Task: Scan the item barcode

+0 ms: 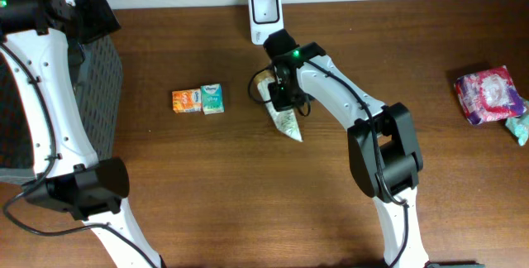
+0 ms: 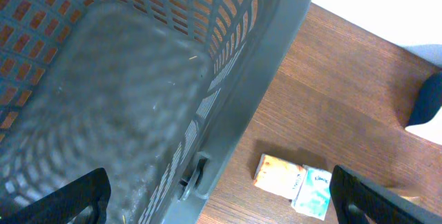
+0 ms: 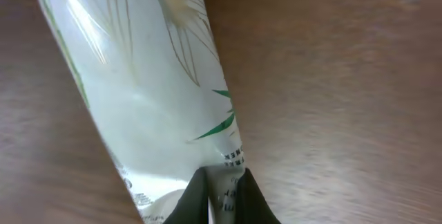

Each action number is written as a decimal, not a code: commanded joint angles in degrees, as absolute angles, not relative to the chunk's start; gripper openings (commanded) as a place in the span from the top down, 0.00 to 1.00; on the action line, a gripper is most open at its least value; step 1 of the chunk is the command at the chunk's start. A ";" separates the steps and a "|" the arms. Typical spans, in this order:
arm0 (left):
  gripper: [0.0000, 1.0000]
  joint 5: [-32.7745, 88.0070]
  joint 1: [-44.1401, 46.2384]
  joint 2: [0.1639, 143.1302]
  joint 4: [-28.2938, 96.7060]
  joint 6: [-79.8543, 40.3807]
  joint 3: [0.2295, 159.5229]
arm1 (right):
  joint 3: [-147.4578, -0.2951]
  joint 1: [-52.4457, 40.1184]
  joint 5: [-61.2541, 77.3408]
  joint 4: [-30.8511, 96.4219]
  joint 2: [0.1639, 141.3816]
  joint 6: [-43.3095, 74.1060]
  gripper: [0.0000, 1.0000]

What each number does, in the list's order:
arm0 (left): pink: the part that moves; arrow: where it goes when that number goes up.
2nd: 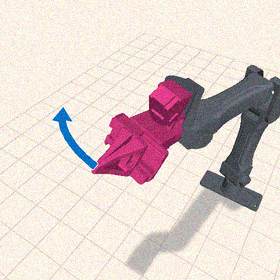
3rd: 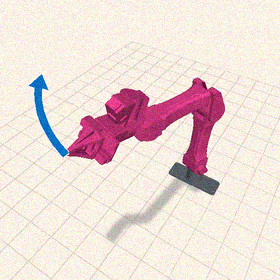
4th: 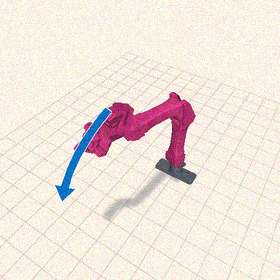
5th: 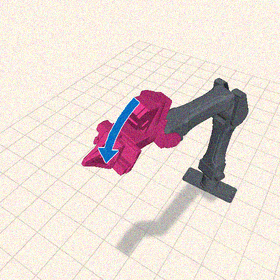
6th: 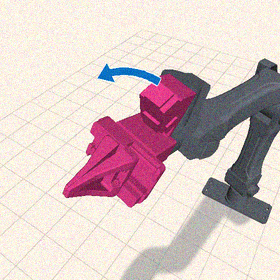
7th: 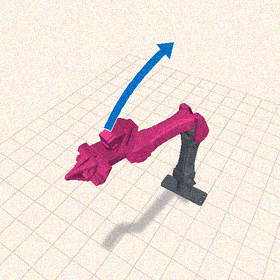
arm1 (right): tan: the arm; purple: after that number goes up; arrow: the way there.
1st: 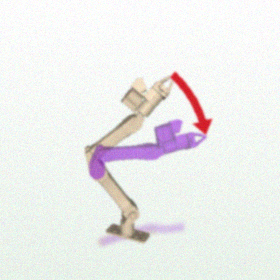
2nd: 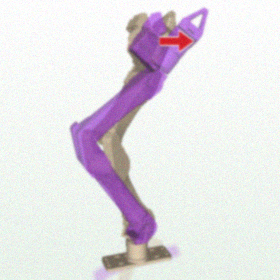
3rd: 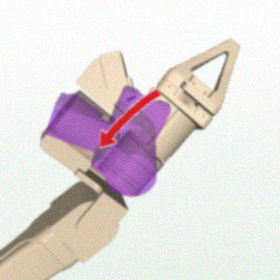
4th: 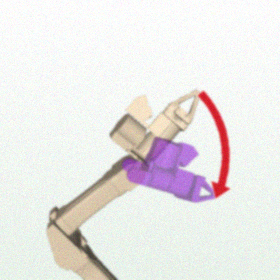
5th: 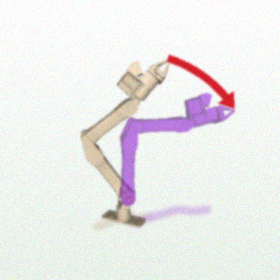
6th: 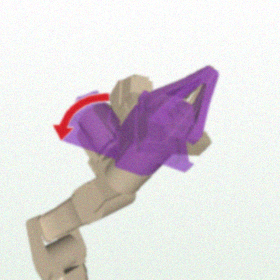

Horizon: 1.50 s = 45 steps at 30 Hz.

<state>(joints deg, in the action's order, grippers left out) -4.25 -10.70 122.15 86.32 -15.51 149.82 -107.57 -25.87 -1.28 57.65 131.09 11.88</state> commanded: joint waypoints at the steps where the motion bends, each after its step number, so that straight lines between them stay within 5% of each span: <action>1: 0.01 -3.86 -11.05 121.80 86.24 -15.81 149.99 | -106.28 -24.18 -10.09 57.63 135.11 9.63 0.96; 3: 0.01 -3.84 -11.05 121.80 86.24 -15.81 149.99 | -106.28 -23.77 -10.17 57.65 135.11 7.75 0.96; 5: 0.01 -3.86 -11.05 121.80 86.24 -15.81 149.99 | -107.72 -23.38 -16.47 60.10 135.06 6.42 0.81; 11: 0.01 -3.86 -11.05 121.80 86.24 -15.81 149.99 | -119.81 -23.59 -12.51 68.12 135.04 6.20 0.69; 12: 0.01 -3.84 -11.05 121.80 86.24 -15.81 149.99 | -123.44 -23.59 -9.89 70.48 135.04 6.20 0.35; 13: 0.01 -3.86 -11.05 121.80 86.24 -15.81 149.99 | -125.69 -23.59 -7.79 72.31 135.04 6.13 0.18; 16: 0.01 -3.84 -11.05 121.80 86.24 -15.81 149.99 | -125.43 -23.70 9.96 73.12 135.28 -2.48 0.02; 21: 0.01 -3.86 -11.05 121.80 86.24 -15.81 149.99 | -118.48 -23.51 6.13 68.51 135.39 -7.07 0.01; 24: 0.01 -3.86 -11.05 121.82 86.24 -15.81 149.99 | -113.65 -23.51 3.86 64.60 135.39 -7.07 0.01; 26: 0.01 -3.84 -11.05 121.80 86.24 -15.81 149.99 | -112.84 -23.59 4.45 63.31 135.39 -7.05 0.16; 30: 0.01 -3.86 -11.05 121.80 86.24 -15.81 149.99 | -108.25 -23.59 4.47 58.89 135.39 -7.05 0.25; 34: 0.01 -3.86 -11.05 121.80 86.24 -15.81 149.99 | -108.27 -23.62 4.71 58.24 135.39 -6.61 0.71; 38: 0.01 -3.86 -11.05 121.80 86.24 -15.81 149.99 | -108.42 -23.59 5.78 58.28 135.37 -5.39 0.96; 40: 0.01 -3.86 -11.05 121.80 86.24 -15.81 149.99 | -109.93 -23.59 5.74 60.25 135.37 -5.10 0.96; 41: 0.01 -3.86 -11.05 121.80 86.24 -15.81 149.99 | -111.00 -23.59 5.69 61.34 135.37 -5.13 0.73; 42: 0.01 -3.86 -11.05 121.80 86.24 -15.81 149.99 | -111.79 -23.62 5.67 62.17 135.37 -5.15 0.39; 43: 0.01 -3.86 -11.05 121.80 86.24 -15.81 149.99 | -111.87 -23.59 5.30 62.19 135.37 -5.15 0.21; 45: 0.01 -3.86 -11.05 121.80 86.24 -15.81 149.99 | -111.87 -23.27 5.34 61.41 135.37 -5.10 0.06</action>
<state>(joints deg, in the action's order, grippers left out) -4.25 -10.70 122.15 86.32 -15.51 149.82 -110.48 -23.33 4.62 62.02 134.54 -5.48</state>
